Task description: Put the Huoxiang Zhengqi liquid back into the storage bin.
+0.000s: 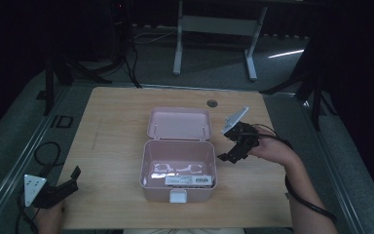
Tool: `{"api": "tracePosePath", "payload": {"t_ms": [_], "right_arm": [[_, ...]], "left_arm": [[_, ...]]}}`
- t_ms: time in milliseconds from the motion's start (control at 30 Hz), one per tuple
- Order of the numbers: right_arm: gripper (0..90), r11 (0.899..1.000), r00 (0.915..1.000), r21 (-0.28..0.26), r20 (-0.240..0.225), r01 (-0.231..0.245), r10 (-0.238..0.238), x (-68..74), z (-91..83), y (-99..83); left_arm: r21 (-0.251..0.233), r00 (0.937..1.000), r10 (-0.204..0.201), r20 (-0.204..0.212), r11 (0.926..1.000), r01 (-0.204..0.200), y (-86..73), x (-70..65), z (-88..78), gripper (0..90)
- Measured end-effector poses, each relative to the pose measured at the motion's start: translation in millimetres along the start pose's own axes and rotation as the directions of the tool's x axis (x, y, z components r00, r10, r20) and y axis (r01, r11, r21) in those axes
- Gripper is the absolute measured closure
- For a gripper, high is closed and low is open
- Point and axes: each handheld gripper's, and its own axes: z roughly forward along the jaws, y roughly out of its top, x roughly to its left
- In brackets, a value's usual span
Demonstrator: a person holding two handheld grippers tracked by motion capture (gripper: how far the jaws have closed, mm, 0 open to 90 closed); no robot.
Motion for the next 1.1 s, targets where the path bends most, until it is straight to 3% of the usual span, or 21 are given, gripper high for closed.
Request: {"api": "tracePosePath", "payload": {"t_ms": [133, 267, 500, 600, 767, 900, 967, 1100], "right_arm": [[13.5, 1.000, 0.9996, 0.010, 0.019, -0.022, 0.022, -4.2, 14.6, -16.3], [13.5, 0.995, 0.9949, -0.038, 0.041, -0.091, 0.092, -11.0, 30.9, -33.7], [12.7, 0.975, 0.9721, -0.133, 0.130, -0.178, 0.195, -17.6, 62.8, -57.5], [12.2, 0.961, 0.9583, -0.173, 0.154, -0.214, 0.241, -20.6, 75.0, -67.2], [12.2, 0.924, 0.9206, -0.271, 0.207, -0.271, 0.331, -25.1, 89.6, -81.5], [12.1, 0.906, 0.8949, -0.326, 0.261, -0.272, 0.362, -26.1, 97.0, -89.4], [12.1, 0.892, 0.8750, -0.357, 0.289, -0.278, 0.388, -25.8, 99.9, -93.4], [12.1, 0.862, 0.8563, -0.393, 0.270, -0.319, 0.440, -26.9, 104.3, -101.8]], "left_arm": [[0.000, 1.0000, 0.001, 0.000, 1.0000, -0.001, 0.0, -0.1, -0.1, 3.1], [0.002, 1.0000, 0.002, 0.000, 1.0000, -0.002, 0.1, -0.1, 0.2, 3.1], [0.001, 1.0000, 0.000, 0.000, 1.0000, 0.000, 0.0, 0.0, 0.0, 3.1], [0.000, 1.0000, 0.000, 0.000, 1.0000, 0.000, 0.0, -0.1, 0.0, 3.1], [0.000, 1.0000, 0.001, 0.001, 1.0000, -0.001, 0.0, -0.1, 0.0, 3.1], [0.000, 1.0000, 0.001, 0.002, 1.0000, -0.001, 0.0, 0.0, 0.0, 3.1], [0.000, 1.0000, 0.001, 0.001, 1.0000, -0.001, 0.0, -0.1, 0.0, 3.1], [0.000, 1.0000, 0.000, 0.001, 1.0000, 0.000, 0.0, 0.0, 0.0, 3.1]]}}
